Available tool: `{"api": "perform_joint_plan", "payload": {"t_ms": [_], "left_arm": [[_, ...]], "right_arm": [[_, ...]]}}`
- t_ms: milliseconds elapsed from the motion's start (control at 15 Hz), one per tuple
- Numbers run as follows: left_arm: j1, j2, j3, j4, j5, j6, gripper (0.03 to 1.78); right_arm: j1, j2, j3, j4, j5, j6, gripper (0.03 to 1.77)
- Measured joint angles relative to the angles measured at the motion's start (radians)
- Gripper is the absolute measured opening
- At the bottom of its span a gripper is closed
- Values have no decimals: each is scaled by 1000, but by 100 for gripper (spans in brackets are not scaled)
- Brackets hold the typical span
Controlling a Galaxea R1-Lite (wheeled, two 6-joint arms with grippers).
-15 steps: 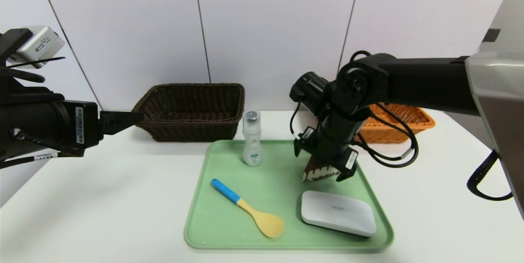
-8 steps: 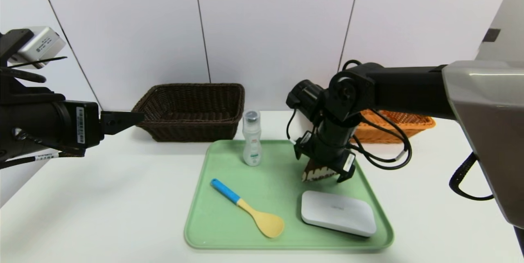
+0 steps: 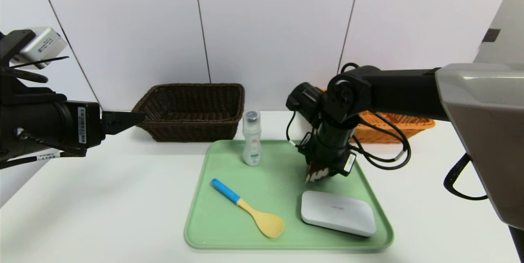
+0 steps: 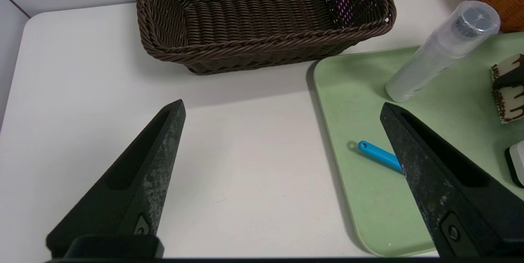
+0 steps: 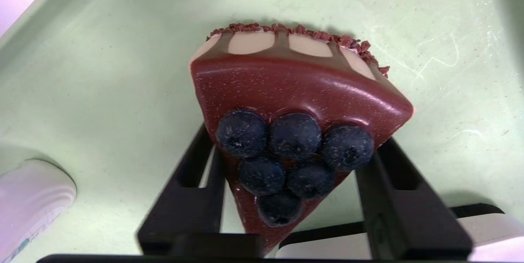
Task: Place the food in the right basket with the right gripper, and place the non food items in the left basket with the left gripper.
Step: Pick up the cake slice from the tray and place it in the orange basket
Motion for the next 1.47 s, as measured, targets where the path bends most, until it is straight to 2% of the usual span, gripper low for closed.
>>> {"api": "perform_joint_plan", "payload": {"t_ms": [133, 733, 1067, 1267, 1467], "left_arm": [[0, 1, 0, 0, 0, 0, 169], [0, 3, 8, 1, 0, -1, 169], [0, -1, 16, 1, 1, 0, 169], [0, -5, 28, 1, 1, 0, 169], [0, -9, 35, 1, 3, 1, 169]], "right_arm": [[0, -1, 0, 1, 1, -14, 78], [55, -109, 0, -52, -6, -109, 76], [89, -226, 0, -175, -4, -129, 76], [36, -301, 0, -288, -6, -207, 76], [-107, -332, 0, -368, 0, -286, 76]]}}
